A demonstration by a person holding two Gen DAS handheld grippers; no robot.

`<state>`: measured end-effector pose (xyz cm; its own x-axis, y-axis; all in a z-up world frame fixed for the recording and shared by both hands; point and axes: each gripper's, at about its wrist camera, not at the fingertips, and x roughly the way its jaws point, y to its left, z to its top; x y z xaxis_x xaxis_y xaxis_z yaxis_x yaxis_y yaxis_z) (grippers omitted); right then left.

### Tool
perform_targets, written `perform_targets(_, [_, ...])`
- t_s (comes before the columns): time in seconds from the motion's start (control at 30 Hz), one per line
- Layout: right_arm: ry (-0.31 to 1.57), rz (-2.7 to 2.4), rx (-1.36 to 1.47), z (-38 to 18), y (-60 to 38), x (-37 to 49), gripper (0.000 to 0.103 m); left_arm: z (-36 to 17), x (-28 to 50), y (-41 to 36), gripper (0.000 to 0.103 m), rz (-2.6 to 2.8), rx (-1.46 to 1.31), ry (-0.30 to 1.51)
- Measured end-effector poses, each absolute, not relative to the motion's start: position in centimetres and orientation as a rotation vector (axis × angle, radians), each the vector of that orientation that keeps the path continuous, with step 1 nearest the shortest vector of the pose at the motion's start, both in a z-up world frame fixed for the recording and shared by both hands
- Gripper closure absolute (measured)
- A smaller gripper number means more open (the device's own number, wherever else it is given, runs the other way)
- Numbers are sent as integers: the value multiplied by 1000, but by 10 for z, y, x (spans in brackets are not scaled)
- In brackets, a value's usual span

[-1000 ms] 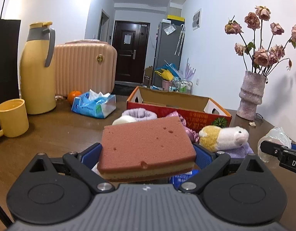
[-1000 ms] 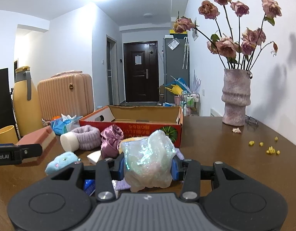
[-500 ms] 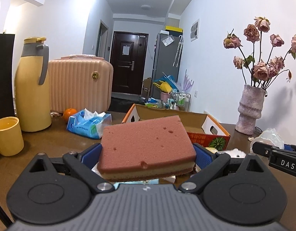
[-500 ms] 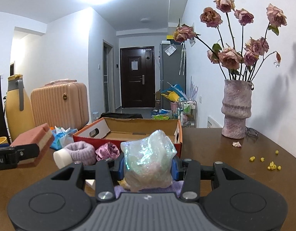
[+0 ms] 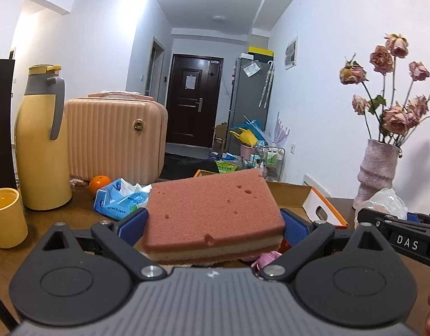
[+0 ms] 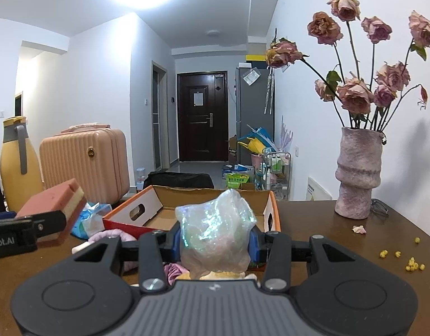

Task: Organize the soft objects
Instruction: 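Carry the sponge and bag in both grippers over the orange-red box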

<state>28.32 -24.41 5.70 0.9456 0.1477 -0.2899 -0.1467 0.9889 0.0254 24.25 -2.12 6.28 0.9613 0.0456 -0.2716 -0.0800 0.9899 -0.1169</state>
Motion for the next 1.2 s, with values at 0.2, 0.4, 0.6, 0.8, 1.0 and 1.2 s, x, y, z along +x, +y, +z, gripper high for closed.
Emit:
perform_targets(0.2, [305,151,-10,57,-241,304,60,64,266,-20,4,82,-137,275])
perform_targets(0.4, [314,150,-30,55,-237,322,60,63,288,-21,4,95,-132,275])
perform_targets(0.6, [326,145,-35,53,-241,337,60,62,307,-23,4,89,-145,284])
perform_targets(0.8, [333,148,-33,53,-243,350,60,61,319,-28,4,89,-138,279])
perform_targets(1.0, [344,157,-43,50,-240,363,60,60,336,-30,4,92,-137,281])
perform_targets(1.2, [347,160,-50,49,-238,379,60,57,352,-32,4,94,-130,287])
